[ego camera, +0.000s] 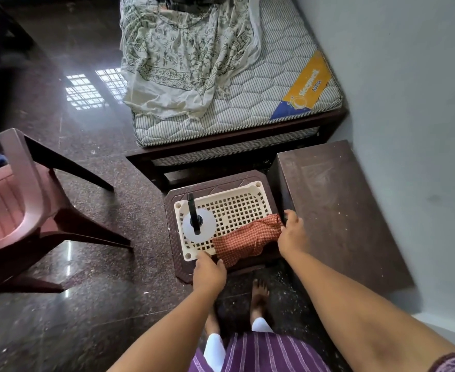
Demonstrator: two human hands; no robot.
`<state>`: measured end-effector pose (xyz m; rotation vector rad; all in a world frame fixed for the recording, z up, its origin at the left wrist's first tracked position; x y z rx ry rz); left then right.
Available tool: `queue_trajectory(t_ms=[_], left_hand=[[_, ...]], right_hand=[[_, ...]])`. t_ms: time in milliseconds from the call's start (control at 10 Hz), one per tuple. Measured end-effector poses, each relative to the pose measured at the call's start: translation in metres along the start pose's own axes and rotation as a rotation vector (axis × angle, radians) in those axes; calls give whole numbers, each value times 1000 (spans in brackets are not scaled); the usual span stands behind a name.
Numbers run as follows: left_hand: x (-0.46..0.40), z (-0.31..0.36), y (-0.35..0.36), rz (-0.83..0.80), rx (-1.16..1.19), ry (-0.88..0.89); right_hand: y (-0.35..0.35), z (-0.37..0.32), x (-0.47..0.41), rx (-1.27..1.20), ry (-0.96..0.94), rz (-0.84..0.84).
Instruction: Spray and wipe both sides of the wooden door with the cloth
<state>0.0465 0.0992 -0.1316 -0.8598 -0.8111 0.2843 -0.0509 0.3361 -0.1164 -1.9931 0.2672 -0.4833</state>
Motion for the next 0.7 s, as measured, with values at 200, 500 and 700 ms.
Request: queue_trajectory(t_ms=[200,500,700], left_hand=[[17,20,22,-84,-585,733],[20,65,-6,-81,-535,808],[44,132,-19,144,-510,1030]], right_hand=[[16,-26,29,429,-761,-94],[-7,-36,45,426,-616,-169],[-45,-34,33,366,-613,-83]])
Point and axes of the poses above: each hand's wrist, its own x-axis away from the middle knuckle, its own y-axis out of the palm, z = x × y, the point moved 6 cm from there along -x, towards the middle knuckle, and after that the axes turned 13 degrees about z, right-handed, at the moved point
